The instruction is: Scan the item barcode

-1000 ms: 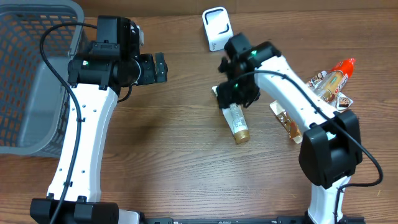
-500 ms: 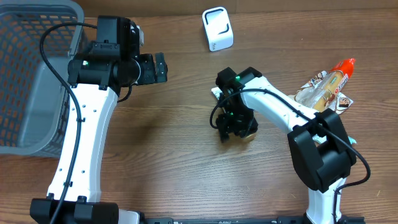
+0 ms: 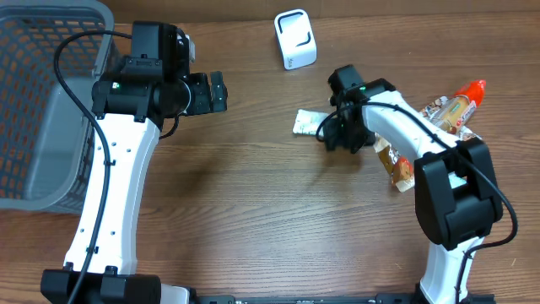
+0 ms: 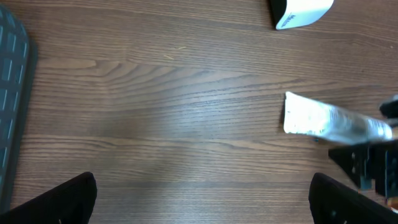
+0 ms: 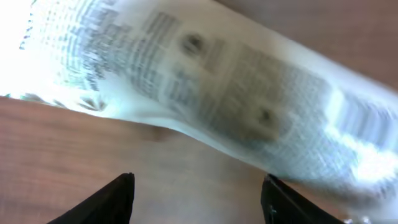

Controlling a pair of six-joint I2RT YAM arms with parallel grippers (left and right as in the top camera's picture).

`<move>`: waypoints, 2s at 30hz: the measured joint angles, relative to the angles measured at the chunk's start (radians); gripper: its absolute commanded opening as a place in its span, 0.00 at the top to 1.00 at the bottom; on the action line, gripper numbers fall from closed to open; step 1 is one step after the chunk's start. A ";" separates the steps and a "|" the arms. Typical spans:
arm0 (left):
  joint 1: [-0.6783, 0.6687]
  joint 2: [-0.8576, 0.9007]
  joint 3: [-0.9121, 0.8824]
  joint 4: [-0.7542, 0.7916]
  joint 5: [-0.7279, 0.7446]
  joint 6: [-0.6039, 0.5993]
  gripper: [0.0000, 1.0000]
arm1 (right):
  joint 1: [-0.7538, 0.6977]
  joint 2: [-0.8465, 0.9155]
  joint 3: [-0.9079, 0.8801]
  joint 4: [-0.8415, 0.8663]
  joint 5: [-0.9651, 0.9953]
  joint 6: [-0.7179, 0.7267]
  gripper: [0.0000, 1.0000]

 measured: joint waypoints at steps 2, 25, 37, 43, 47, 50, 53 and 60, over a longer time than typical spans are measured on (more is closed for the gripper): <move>0.000 0.000 0.000 0.000 0.000 0.000 0.00 | -0.009 0.000 0.000 0.038 0.012 -0.021 0.34; 0.000 0.000 0.000 0.000 0.000 0.000 0.00 | -0.019 -0.054 0.016 0.314 -0.127 0.419 0.51; 0.000 0.000 0.000 0.000 0.000 0.000 0.00 | 0.084 0.082 0.011 0.484 -0.025 0.557 0.47; 0.000 0.000 0.000 0.000 0.000 0.000 0.00 | 0.101 0.081 0.013 0.425 -0.134 0.454 0.46; 0.000 0.000 0.000 0.000 0.000 0.000 0.00 | 0.138 0.072 0.027 0.275 -0.205 0.358 0.41; 0.000 0.000 0.000 0.000 0.000 0.000 0.00 | 0.182 0.066 0.029 0.171 -0.242 0.288 0.39; 0.000 0.000 0.000 0.000 0.000 0.000 0.00 | 0.217 0.066 0.026 0.055 -0.277 0.225 0.39; 0.000 0.000 0.000 0.000 0.000 0.000 0.00 | 0.186 0.063 0.018 -0.037 -0.301 0.148 0.38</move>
